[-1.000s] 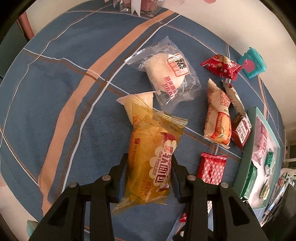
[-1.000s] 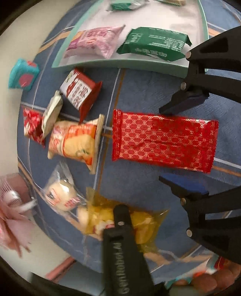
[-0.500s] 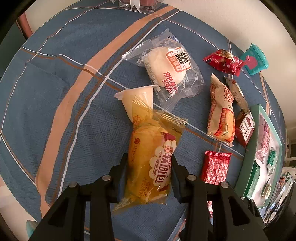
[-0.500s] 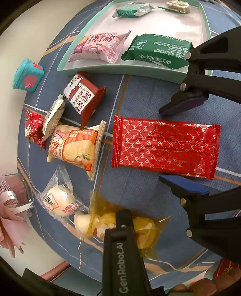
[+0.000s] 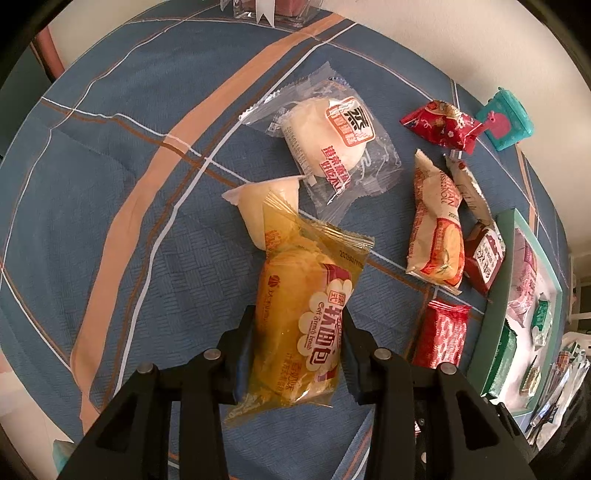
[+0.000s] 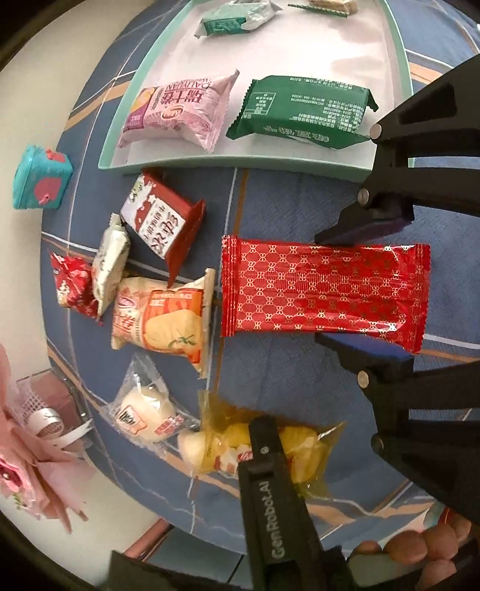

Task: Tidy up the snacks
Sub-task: 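Lift both packs and carry them over the white tray, then lower both packs into the tray and open both grippers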

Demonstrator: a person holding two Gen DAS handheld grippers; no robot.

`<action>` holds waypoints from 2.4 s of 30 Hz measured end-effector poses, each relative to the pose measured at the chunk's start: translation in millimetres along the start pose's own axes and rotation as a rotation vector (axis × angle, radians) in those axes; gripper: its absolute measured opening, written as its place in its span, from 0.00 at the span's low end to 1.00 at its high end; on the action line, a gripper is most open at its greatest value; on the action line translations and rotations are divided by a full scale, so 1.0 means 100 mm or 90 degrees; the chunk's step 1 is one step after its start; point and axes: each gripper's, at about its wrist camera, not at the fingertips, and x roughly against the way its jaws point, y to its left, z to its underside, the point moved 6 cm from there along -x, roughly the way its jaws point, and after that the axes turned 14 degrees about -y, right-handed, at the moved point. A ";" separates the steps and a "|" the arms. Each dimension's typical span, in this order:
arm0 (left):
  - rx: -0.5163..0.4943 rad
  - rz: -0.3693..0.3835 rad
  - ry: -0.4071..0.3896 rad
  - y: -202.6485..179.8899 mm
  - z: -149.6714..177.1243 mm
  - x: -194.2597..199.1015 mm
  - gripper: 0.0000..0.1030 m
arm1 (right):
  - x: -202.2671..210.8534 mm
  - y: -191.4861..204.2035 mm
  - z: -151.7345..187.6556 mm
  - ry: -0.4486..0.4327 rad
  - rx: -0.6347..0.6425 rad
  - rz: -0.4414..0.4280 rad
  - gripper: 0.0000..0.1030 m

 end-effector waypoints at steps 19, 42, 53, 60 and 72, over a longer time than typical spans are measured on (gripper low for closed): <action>-0.086 0.044 -0.124 -0.68 -0.18 0.59 0.41 | 0.69 -0.86 -0.29 -0.112 -0.119 0.031 0.46; -0.411 0.126 -0.106 -2.58 0.90 0.41 0.41 | 1.05 -2.63 -0.01 -0.129 -0.315 0.192 0.46; -0.422 0.129 -0.109 -2.61 0.92 0.44 0.59 | 1.01 -2.63 -0.02 -0.124 -0.309 0.184 0.47; -0.406 0.132 -0.101 -2.56 0.89 0.47 0.61 | 1.02 -2.61 -0.05 -0.129 -0.305 0.185 0.48; -0.333 0.157 -0.080 -2.38 0.76 0.50 0.64 | 1.03 -2.56 -0.07 -0.128 -0.290 0.179 0.48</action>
